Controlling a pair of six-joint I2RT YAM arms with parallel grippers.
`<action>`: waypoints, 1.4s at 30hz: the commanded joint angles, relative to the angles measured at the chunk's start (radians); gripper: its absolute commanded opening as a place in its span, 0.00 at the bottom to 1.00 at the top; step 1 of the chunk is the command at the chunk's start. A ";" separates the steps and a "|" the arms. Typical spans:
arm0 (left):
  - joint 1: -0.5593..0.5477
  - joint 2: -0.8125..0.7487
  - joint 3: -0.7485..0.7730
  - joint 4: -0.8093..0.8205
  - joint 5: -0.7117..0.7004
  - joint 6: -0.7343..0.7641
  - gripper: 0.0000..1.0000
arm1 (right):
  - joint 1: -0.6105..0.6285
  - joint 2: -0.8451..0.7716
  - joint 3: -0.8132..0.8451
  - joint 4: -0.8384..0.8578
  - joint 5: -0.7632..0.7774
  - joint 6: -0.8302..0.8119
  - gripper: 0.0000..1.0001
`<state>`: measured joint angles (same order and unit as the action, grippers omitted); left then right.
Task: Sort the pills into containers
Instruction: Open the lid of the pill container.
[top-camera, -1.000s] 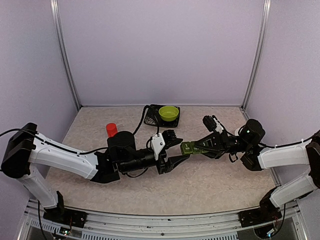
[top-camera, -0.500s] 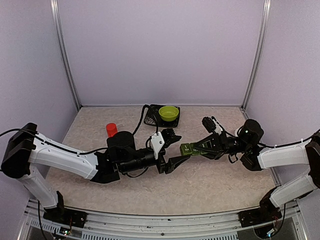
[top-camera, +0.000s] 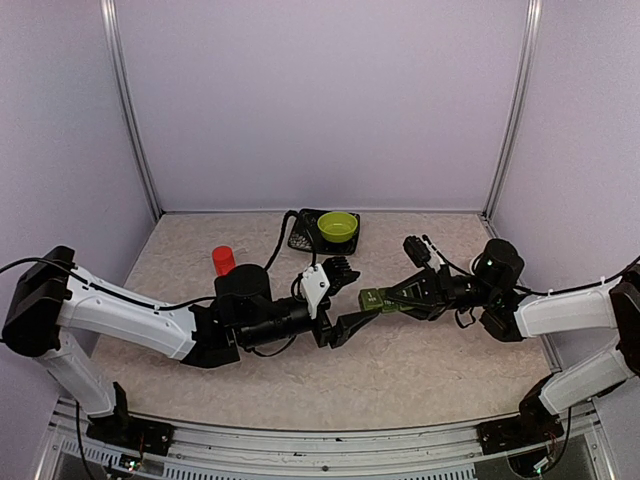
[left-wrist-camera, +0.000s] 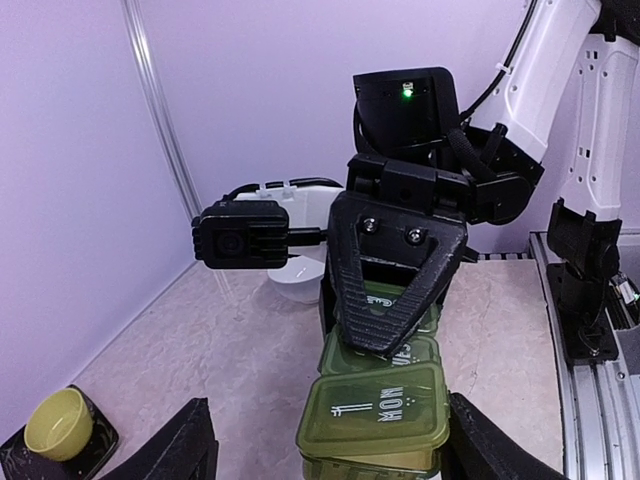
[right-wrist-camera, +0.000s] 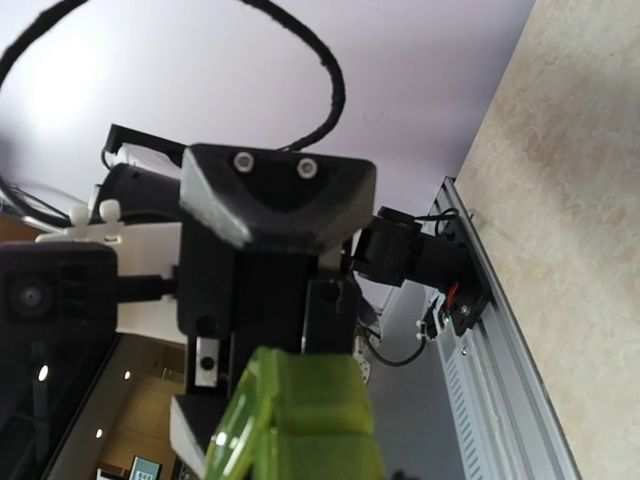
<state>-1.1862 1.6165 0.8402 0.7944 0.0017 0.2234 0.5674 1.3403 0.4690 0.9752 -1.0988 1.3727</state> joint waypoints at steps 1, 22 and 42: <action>0.003 -0.021 0.000 0.039 -0.076 -0.016 0.74 | 0.006 0.018 -0.007 -0.030 -0.019 -0.034 0.22; 0.007 -0.047 0.005 0.036 -0.102 -0.038 0.84 | 0.006 0.039 0.009 -0.068 -0.024 -0.064 0.23; 0.055 0.030 0.064 -0.034 -0.174 -0.104 0.83 | 0.006 0.011 0.010 -0.116 -0.029 -0.109 0.23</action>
<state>-1.1381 1.6230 0.8707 0.7898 -0.1654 0.1356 0.5674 1.3750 0.4690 0.8570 -1.1049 1.2804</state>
